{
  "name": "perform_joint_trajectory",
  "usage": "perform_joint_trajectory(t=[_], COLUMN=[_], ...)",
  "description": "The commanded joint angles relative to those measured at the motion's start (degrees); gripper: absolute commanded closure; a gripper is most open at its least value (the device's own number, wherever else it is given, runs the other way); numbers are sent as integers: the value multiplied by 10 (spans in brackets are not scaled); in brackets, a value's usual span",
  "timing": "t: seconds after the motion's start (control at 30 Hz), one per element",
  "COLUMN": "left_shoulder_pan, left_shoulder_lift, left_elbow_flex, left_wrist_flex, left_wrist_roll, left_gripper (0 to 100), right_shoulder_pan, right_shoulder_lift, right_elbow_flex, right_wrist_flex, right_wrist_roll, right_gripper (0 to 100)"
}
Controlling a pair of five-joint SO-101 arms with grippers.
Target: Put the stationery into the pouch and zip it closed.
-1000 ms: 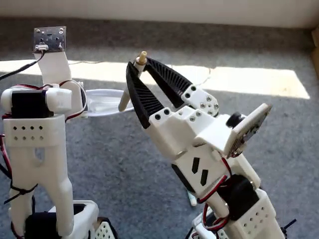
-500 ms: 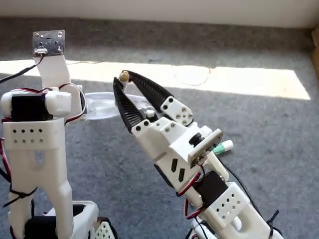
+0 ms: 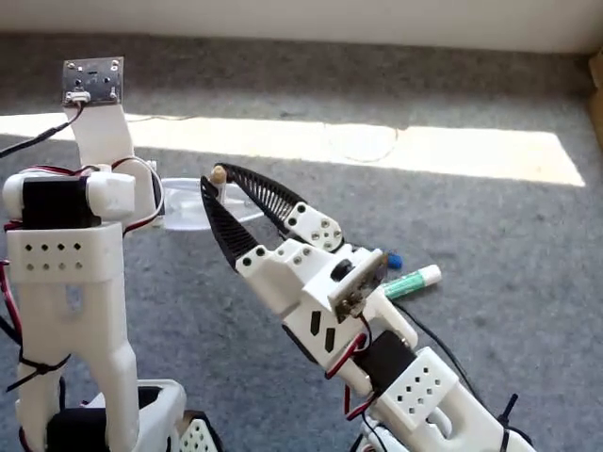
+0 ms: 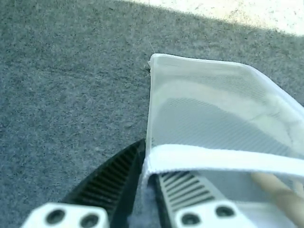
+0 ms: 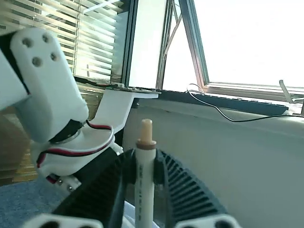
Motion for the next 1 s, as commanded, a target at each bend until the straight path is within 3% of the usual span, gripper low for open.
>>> perform_joint_trajectory(t=[0.0, 0.2, 0.37, 0.53, 0.87, 0.97], left_shoulder_pan=[11, 11, 11, 11, 11, 8], left_shoulder_lift=[7, 7, 7, 7, 7, 7], left_elbow_flex=[-1, -1, -1, -1, -1, -1], left_wrist_flex=[-11, -11, -11, -11, -11, -11], left_wrist_roll=[7, 8, 8, 8, 8, 8], left_gripper=[993, 993, 993, 993, 993, 993], right_shoulder_pan=[-28, -53, -58, -58, -40, -15], right_shoulder_lift=[-12, -11, -13, -13, -32, -70], right_elbow_flex=[7, 36, 38, 40, 39, 35], right_wrist_flex=[-16, -14, -13, -12, -7, 73], right_wrist_roll=[16, 116, 117, 115, 115, 112], right_gripper=[994, 992, 981, 864, 861, 861])
